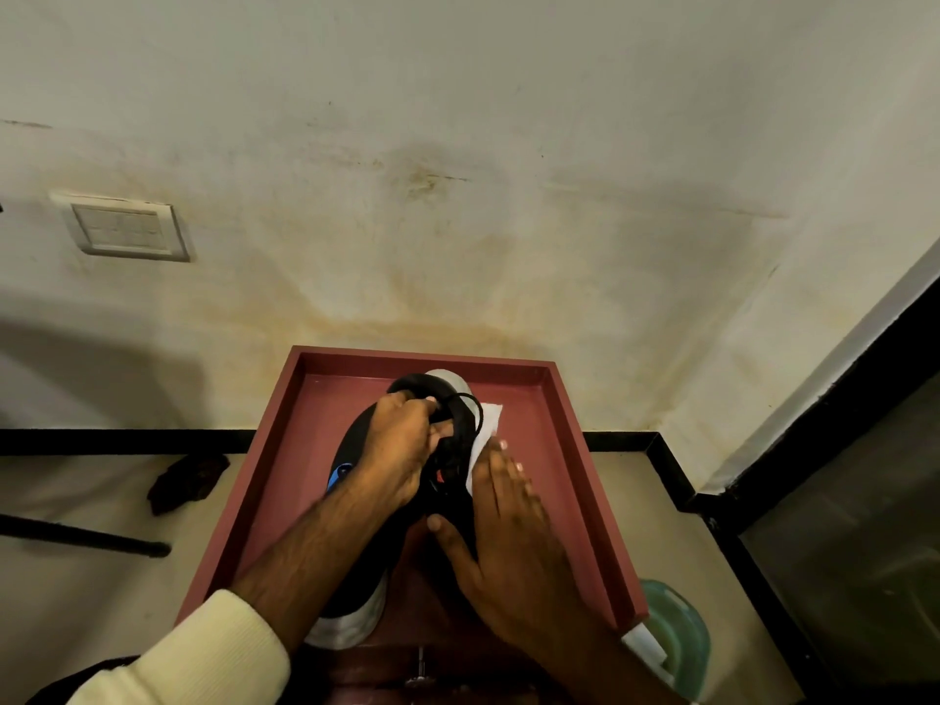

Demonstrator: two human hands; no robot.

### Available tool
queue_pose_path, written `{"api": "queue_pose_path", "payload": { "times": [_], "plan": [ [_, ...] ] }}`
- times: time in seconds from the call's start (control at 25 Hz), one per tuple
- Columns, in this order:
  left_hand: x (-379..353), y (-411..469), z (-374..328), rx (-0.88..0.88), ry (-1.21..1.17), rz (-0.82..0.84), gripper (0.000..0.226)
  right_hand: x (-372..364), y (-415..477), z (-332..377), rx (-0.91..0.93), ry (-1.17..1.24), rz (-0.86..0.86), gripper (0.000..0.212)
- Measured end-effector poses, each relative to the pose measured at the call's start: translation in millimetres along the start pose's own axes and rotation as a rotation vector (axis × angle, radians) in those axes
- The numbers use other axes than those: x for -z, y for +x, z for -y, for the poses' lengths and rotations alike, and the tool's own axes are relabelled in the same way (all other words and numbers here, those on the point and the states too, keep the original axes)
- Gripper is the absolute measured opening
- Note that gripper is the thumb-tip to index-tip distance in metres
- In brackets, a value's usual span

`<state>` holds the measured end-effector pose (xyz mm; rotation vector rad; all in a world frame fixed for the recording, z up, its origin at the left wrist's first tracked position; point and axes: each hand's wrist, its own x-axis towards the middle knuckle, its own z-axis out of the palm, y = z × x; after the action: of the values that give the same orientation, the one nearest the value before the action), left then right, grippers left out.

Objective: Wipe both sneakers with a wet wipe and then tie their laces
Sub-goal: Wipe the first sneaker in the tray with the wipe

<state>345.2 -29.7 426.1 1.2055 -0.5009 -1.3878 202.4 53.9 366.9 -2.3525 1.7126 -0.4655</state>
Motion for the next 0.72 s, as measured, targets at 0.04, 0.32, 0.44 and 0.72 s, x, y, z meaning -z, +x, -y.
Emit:
{"api": "queue_pose_path", "payload": {
  "times": [0.04,0.32,0.44,0.72],
  "plan": [
    [0,-1,1,-0.001,0.001,0.008,0.026,1,7,-2,-0.002,0.009,-0.007,0.091],
    [5,9,1,0.005,-0.06,0.078,0.024,7,-47,-22,0.063,-0.146,0.128,0.09],
    [-3,12,6,-0.017,0.024,0.097,0.02,-17,-69,-24,-0.058,-0.166,0.164,0.096],
    [-14,5,11,-0.522,1.164,0.256,0.02,-20,-62,-27,-0.221,-0.074,0.2,0.105]
  ]
}}
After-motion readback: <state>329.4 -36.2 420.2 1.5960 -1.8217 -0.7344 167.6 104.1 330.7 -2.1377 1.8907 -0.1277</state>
